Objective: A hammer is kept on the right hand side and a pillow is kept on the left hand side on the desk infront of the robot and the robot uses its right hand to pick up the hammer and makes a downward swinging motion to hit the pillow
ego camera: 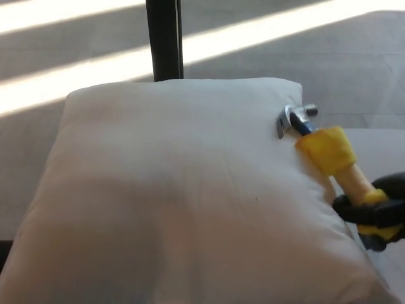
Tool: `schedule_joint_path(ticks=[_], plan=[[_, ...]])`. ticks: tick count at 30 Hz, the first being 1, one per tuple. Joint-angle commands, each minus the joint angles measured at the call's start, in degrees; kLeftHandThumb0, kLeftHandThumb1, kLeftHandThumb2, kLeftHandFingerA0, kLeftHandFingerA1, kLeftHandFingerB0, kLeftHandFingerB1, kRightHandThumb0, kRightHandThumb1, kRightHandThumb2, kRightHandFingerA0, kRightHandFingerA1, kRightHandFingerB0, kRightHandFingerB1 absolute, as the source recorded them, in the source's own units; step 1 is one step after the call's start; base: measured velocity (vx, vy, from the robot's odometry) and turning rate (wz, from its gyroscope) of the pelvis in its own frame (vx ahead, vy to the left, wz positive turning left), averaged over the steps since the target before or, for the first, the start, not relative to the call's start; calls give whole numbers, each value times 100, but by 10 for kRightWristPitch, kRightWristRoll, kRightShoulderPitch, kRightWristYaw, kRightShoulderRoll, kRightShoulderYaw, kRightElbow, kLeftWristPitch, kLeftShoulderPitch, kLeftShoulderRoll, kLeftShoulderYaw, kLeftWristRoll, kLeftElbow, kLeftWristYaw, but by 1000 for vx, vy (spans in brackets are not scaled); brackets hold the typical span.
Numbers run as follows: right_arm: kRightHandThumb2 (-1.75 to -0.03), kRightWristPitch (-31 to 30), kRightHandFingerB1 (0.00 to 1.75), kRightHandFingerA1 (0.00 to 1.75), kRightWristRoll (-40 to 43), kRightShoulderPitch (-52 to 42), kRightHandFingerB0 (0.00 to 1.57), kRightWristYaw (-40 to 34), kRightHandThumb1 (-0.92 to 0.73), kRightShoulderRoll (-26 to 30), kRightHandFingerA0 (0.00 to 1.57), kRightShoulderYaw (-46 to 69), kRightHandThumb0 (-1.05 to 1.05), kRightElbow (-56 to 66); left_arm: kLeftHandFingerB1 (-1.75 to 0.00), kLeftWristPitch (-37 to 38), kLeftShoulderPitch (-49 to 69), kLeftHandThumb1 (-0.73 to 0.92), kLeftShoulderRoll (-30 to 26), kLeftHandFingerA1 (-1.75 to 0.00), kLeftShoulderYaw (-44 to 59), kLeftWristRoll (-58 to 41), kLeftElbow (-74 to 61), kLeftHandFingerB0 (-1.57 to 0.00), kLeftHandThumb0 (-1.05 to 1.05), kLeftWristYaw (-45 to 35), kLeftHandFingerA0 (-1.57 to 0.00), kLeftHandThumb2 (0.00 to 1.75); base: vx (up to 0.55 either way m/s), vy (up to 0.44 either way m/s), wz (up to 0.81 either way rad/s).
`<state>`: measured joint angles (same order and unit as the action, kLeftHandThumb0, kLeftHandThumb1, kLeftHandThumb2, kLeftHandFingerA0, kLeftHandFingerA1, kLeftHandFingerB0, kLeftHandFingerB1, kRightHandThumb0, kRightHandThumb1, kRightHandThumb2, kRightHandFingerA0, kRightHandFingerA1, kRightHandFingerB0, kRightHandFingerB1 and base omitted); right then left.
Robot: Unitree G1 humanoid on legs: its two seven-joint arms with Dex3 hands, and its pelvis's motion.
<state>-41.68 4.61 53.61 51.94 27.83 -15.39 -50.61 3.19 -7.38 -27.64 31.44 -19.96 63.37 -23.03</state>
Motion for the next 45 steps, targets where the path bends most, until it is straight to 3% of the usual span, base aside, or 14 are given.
schedule_joint_path(ticks=[1,4,5,6,11,12,13,20,27,33,41,42,43,45], plan=[[-83,-38,132,175,15,34,90,-4,-75,25,104,58,-39,15,-55,5,8,65,-9,-68,0,-2,-6,-51,-84,2,-64,90,0,0,0],[-81,-33,128,175,5,26,89,-7,-76,26,102,69,-39,30,-55,8,9,65,-9,-69,-1,-1,-8,-50,-84,1,-63,91,0,0,0],[-79,-30,156,175,8,21,79,8,-78,35,100,71,-40,46,-47,3,9,84,-10,-63,0,-3,-6,-52,-80,-2,-61,65,0,0,0],[-80,-36,160,175,11,23,77,10,-76,36,99,76,-40,48,-47,2,9,84,-11,-65,1,-4,-7,-53,-81,-3,-61,65,0,0,0],[-88,-43,144,175,17,28,92,1,-69,37,107,107,-38,41,-47,0,12,84,-10,-63,4,-7,-6,-54,-81,-7,-61,65,0,0,0],[-93,-61,136,175,22,37,87,3,-71,36,127,117,-37,28,-47,4,14,85,-9,-63,2,-4,-12,-55,-81,-4,-60,65,0,0,0],[-89,-64,153,175,22,39,81,2,-77,36,104,122,-37,24,-47,3,14,85,-9,-63,2,-5,-13,-55,-80,-5,-58,65,0,0,0],[-100,-48,162,175,12,31,81,-24,-72,37,105,155,-33,26,-48,5,12,85,-14,-63,4,-6,-4,-53,-81,-13,-57,65,0,0,0],[-113,-43,175,175,-4,-1,67,-152,-70,25,97,205,-29,52,-47,7,14,84,-18,-60,9,-7,-1,-57,-81,-10,-61,65,0,0,0],[-86,63,175,175,-105,-78,66,-237,-74,46,96,132,-26,131,-46,8,13,85,-19,-58,10,-7,0,-55,-80,-10,-59,66,0,0,0],[-101,159,151,175,-192,-143,72,-292,-60,83,90,37,-18,139,-48,2,11,86,-19,-60,10,-7,-17,-59,-79,-4,-62,65,0,0,0],[-111,163,119,137,-193,-149,92,-298,-57,83,118,34,-26,137,-48,3,11,86,-18,-61,10,-7,-19,-59,-80,-6,-62,65,0,0,0],[-101,169,153,175,-192,-151,70,-303,-59,82,88,35,-18,133,-47,3,9,86,-20,-60,9,-6,-19,-57,-80,-5,-61,65,0,0,0],[-102,191,157,175,-203,-162,72,-307,-55,88,89,19,-23,131,-47,1,2,84,-22,-59,13,-10,-8,-56,-81,-8,-60,67,0,0,0]])
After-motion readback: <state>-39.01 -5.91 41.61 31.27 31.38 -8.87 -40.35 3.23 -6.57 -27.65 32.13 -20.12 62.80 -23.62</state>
